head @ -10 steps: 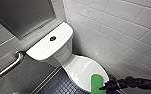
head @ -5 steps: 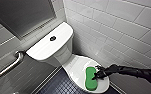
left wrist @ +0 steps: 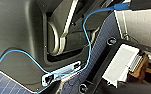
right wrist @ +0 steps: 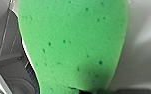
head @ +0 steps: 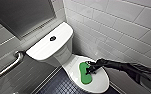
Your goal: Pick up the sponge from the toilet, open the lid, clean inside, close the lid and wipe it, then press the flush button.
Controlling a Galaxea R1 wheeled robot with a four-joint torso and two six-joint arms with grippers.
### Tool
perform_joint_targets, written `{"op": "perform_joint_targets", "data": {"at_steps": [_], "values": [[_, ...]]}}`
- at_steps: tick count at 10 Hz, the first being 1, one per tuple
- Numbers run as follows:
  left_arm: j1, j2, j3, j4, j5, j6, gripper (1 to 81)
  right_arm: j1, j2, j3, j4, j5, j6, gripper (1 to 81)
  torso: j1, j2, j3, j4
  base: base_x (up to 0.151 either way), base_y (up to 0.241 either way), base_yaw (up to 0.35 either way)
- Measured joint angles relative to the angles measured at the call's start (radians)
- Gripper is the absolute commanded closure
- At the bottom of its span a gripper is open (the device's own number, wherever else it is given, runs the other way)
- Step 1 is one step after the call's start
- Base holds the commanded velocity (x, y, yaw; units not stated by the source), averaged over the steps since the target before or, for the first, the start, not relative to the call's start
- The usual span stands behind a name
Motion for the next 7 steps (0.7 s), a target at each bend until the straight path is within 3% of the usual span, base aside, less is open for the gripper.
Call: {"op": "perform_joint_targets", "data": {"at_steps": [2,5,7], "values": [[0.0,0.008,-0.007,0.0,0.0,0.0,1.0,-0.001,0.07,-0.126,-0.007,-0.021,0.07,81.1,0.0,0.0,0.0,0.0,0.0,0.0,0.0],[0.0,0.035,-0.021,0.0,0.001,0.0,1.0,-0.011,0.092,-0.231,0.043,0.009,0.236,81.1,0.0,0.0,0.0,0.0,0.0,0.0,0.0],[-0.002,0.047,-0.031,0.0,0.001,0.0,1.0,-0.016,0.077,-0.228,0.063,0.034,0.268,81.1,-0.001,0.0,0.0,0.0,0.0,0.0,0.0]]}}
